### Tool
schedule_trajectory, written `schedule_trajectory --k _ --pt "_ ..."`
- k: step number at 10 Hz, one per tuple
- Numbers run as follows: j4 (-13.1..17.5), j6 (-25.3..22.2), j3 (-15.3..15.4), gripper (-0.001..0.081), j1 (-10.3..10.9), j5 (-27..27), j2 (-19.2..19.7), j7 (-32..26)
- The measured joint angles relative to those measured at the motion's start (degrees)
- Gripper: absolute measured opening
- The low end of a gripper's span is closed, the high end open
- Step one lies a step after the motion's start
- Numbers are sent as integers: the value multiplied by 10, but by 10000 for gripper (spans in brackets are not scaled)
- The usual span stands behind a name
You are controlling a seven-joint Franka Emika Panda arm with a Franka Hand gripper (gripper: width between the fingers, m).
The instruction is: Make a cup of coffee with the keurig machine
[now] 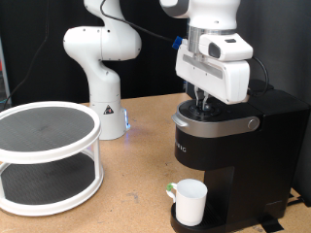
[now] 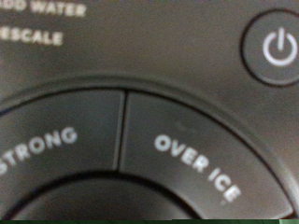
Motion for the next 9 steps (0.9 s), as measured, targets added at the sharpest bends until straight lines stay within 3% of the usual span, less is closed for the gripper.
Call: schedule_trajectory --k 9 --pt "5 -7 -1 4 0 1 4 -8"
